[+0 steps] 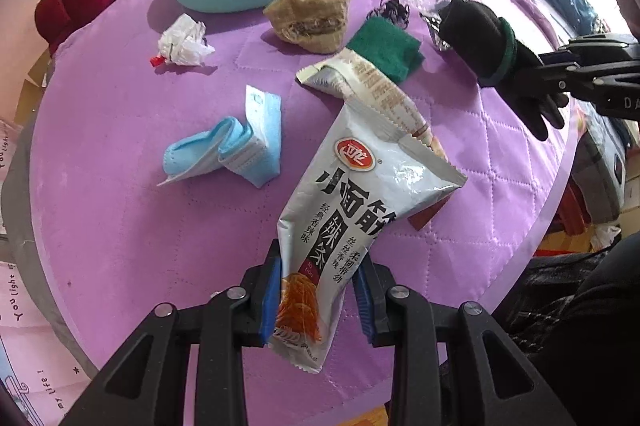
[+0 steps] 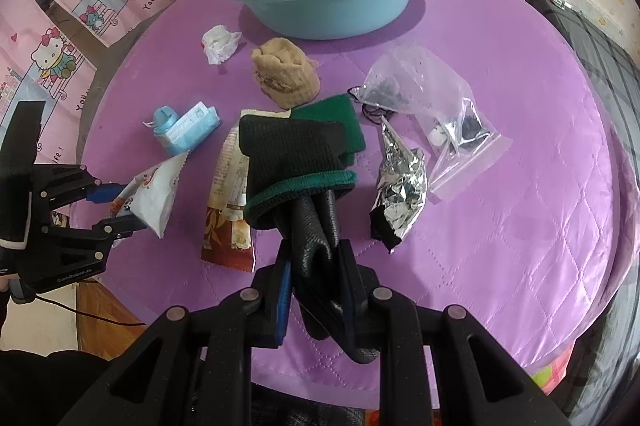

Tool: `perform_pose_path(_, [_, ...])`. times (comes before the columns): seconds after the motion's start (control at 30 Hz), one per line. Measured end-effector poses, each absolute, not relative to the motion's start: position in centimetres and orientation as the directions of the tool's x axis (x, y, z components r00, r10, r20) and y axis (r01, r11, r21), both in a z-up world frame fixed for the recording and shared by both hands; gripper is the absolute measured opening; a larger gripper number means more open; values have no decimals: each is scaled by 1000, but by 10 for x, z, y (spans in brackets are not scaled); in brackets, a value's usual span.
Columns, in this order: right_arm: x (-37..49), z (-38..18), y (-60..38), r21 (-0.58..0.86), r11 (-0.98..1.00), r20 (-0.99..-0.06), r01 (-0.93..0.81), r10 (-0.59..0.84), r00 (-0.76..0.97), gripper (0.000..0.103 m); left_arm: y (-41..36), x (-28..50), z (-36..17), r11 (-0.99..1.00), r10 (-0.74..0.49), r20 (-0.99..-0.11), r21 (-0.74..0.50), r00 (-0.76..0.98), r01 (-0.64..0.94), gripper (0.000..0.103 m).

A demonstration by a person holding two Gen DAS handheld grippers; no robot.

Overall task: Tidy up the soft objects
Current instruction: 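Carry the glove and snack packet in both grippers over the light-blue basin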

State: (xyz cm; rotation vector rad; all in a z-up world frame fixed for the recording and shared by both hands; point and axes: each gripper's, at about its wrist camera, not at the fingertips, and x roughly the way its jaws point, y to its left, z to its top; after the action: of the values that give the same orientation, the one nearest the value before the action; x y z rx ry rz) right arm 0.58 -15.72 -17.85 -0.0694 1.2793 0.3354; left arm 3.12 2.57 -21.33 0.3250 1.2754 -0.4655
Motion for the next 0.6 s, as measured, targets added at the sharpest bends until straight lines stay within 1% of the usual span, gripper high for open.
perform_pose_path(0.1, [9, -176, -156, 133, 946, -945, -295, 211, 251, 22, 31, 21, -193, 871, -153, -960, -18, 234, 492, 35])
perform_pose_path(0.27, [16, -166, -155, 130, 941, -937, -312, 219, 272, 22, 30, 25, -175, 882, -160, -950, -17, 267, 471, 35])
perform_pose_path(0.6, [37, -146, -149, 118, 933, -921, -339, 230, 313, 22, 21, 46, -153, 907, -180, -930, -30, 320, 421, 35])
